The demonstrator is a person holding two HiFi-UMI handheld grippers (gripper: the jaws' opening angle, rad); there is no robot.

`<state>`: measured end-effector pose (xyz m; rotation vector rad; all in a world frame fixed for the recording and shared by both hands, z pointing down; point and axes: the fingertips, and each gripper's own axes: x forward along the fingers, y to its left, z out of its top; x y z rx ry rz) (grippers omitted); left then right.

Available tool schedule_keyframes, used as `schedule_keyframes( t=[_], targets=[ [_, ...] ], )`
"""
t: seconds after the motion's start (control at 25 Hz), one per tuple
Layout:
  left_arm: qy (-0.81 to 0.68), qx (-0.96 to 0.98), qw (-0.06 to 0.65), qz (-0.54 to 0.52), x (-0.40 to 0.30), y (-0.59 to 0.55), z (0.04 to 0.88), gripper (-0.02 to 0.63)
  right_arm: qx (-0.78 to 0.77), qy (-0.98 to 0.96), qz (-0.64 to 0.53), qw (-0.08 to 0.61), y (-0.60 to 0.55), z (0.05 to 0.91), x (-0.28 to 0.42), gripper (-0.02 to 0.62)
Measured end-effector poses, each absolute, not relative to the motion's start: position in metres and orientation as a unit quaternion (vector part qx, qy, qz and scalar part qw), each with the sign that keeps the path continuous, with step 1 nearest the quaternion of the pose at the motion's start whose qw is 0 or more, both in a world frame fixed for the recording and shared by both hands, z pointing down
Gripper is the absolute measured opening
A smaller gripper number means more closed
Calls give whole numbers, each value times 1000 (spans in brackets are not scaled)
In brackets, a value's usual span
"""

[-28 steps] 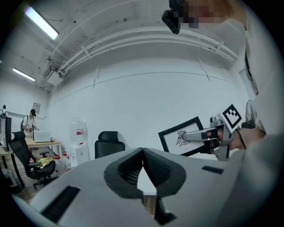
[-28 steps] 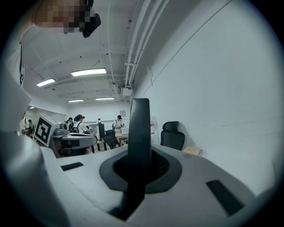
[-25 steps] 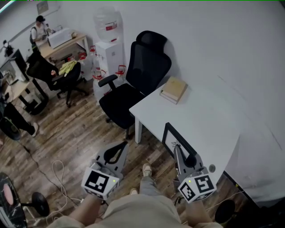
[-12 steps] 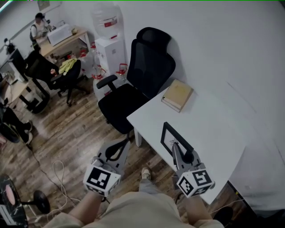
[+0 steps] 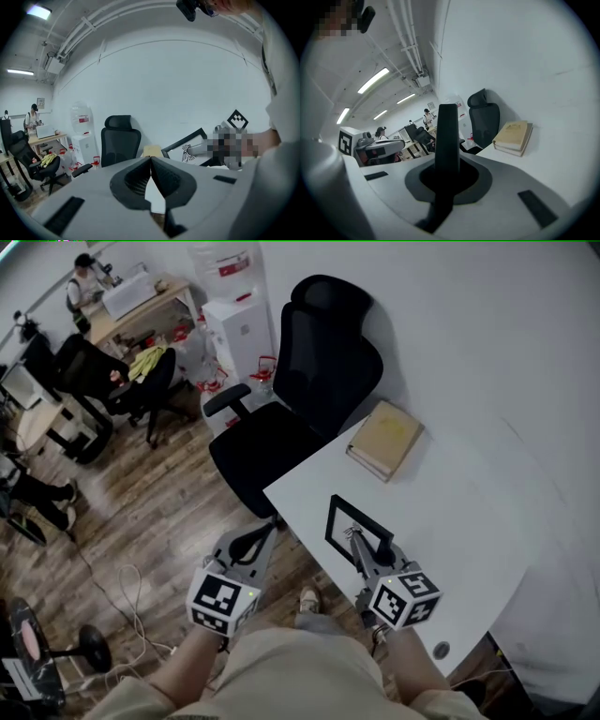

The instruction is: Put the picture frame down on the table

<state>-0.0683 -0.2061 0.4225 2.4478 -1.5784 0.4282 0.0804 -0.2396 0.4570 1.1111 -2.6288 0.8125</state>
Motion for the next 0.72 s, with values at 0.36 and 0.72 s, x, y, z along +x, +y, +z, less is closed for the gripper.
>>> schedule_keyframes(
  t=[0.36,0.72],
  targets=[
    [-542,814,139,158,-74,-255,454,21,356,-817,453,33,-295,519,78,32],
    [-539,807,171,168,-90,-288,483,21,382,-773,506,22,-337,564,64,32]
  ],
)
